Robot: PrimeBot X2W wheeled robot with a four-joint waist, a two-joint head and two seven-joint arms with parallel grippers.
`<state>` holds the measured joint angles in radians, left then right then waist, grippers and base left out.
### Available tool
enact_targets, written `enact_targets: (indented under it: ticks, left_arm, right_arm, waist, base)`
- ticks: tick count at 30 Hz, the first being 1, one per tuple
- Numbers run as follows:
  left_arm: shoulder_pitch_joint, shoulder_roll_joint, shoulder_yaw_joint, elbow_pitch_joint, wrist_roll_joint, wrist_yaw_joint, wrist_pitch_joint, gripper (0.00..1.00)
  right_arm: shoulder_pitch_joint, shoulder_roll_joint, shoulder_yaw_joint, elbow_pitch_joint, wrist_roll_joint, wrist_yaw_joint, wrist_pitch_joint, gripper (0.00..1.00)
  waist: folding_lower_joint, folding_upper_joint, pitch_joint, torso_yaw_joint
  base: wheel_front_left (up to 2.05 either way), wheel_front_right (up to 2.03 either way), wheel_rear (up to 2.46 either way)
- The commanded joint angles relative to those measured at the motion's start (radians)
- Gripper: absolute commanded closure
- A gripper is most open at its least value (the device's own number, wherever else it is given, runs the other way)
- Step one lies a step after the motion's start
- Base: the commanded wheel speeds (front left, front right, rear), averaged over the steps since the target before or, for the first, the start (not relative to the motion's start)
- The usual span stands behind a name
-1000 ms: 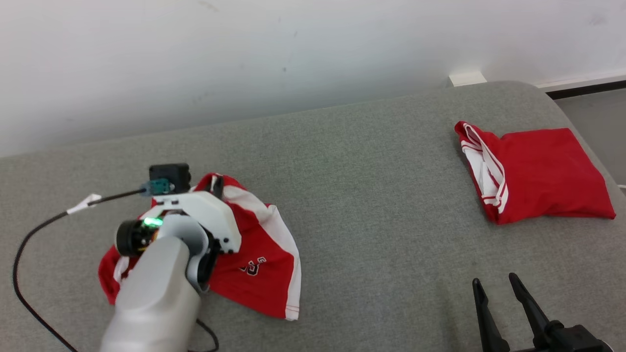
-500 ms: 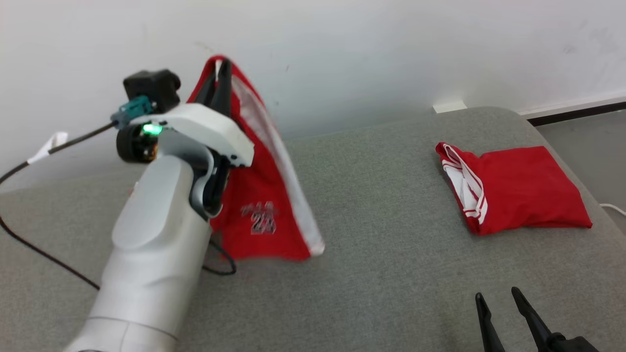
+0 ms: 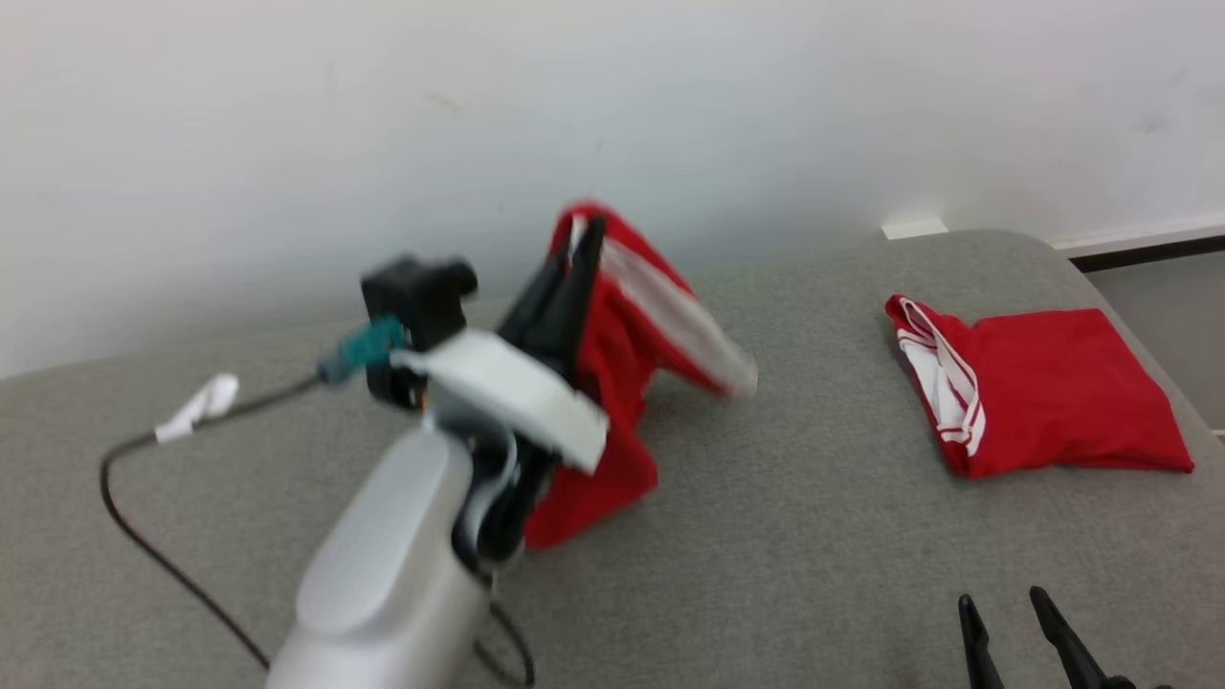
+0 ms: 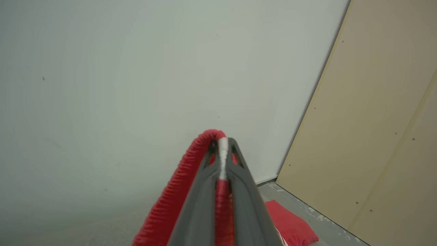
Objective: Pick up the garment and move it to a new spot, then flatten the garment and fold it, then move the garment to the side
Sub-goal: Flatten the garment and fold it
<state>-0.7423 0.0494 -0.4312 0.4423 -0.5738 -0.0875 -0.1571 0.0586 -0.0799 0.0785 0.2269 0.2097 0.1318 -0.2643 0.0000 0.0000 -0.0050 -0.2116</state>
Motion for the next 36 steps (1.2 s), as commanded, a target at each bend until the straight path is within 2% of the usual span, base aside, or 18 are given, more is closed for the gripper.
enact_targets:
  ticks: [1, 4, 9, 13, 15, 18, 21, 27, 34, 35, 36]
  left_arm:
    - [0.077, 0.017, -0.008, -0.045, -0.011, 0.004, 0.017, 1.00]
    - [0.239, 0.054, -0.035, -0.155, -0.043, 0.005, 0.074, 1.00]
    - [0.553, 0.135, -0.048, -0.336, -0.120, 0.039, 0.166, 1.00]
    - [0.767, 0.193, -0.038, -0.423, -0.172, 0.067, 0.184, 1.00]
    - [0.844, 0.199, -0.031, -0.435, -0.202, 0.078, 0.180, 1.00]
    - [0.897, 0.233, -0.003, -0.404, -0.197, 0.100, 0.159, 1.00]
    - [0.920, 0.233, 0.029, -0.342, -0.207, 0.115, 0.121, 1.00]
    - [0.881, 0.263, 0.092, -0.179, -0.217, 0.089, 0.041, 1.00]
    - [0.819, 0.256, 0.127, -0.009, -0.209, 0.083, -0.040, 1.00]
    - [0.813, 0.254, 0.131, 0.009, -0.205, 0.085, -0.050, 0.82]
    - [0.807, 0.249, 0.131, 0.025, -0.205, 0.082, -0.058, 0.53]
  right_arm:
    - [0.016, -0.001, -0.012, -0.004, -0.005, -0.002, 0.001, 0.00]
    - [0.034, 0.003, -0.028, -0.011, -0.008, -0.002, 0.001, 0.00]
    - [0.048, 0.004, -0.037, -0.015, -0.014, -0.002, 0.001, 0.00]
    - [0.056, 0.006, -0.041, -0.017, -0.011, -0.002, 0.001, 0.00]
    - [0.062, 0.006, -0.046, -0.017, -0.013, -0.002, 0.001, 0.00]
    - [0.065, 0.005, -0.043, -0.013, -0.016, -0.002, 0.001, 0.00]
    - [0.063, 0.006, -0.041, -0.011, -0.016, -0.002, 0.001, 0.00]
    - [0.060, 0.005, -0.031, -0.008, -0.014, -0.002, 0.001, 0.00]
    - [0.062, 0.005, -0.024, -0.005, -0.015, -0.002, 0.001, 0.00]
    - [0.061, 0.005, -0.023, -0.005, -0.015, -0.002, 0.001, 0.00]
    - [0.061, 0.005, -0.022, -0.005, -0.014, -0.002, 0.001, 0.00]
  waist:
    - [0.0000, 0.0000, -0.006, 0.019]
    - [0.0000, 0.0000, -0.009, 0.052]
    - [0.0000, 0.0000, -0.011, 0.089]
    - [0.0000, 0.0000, -0.009, 0.118]
    - [0.0000, 0.0000, -0.008, 0.136]
    - [0.0000, 0.0000, -0.009, 0.159]
    - [0.0000, 0.0000, -0.011, 0.178]
    - [0.0000, 0.0000, -0.015, 0.199]
    - [0.0000, 0.0000, -0.018, 0.204]
    - [0.0000, 0.0000, -0.018, 0.204]
    - [0.0000, 0.0000, -0.018, 0.204]
  base:
    - [0.00, 0.00, 0.00]
    - [0.00, 0.00, 0.00]
    - [0.00, 0.00, 0.00]
    - [0.00, 0.00, 0.00]
    - [0.00, 0.00, 0.00]
    - [0.00, 0.00, 0.00]
    - [0.00, 0.00, 0.00]
    - [0.00, 0.00, 0.00]
    - [0.00, 0.00, 0.00]
    - [0.00, 0.00, 0.00]
    - [0.00, 0.00, 0.00]
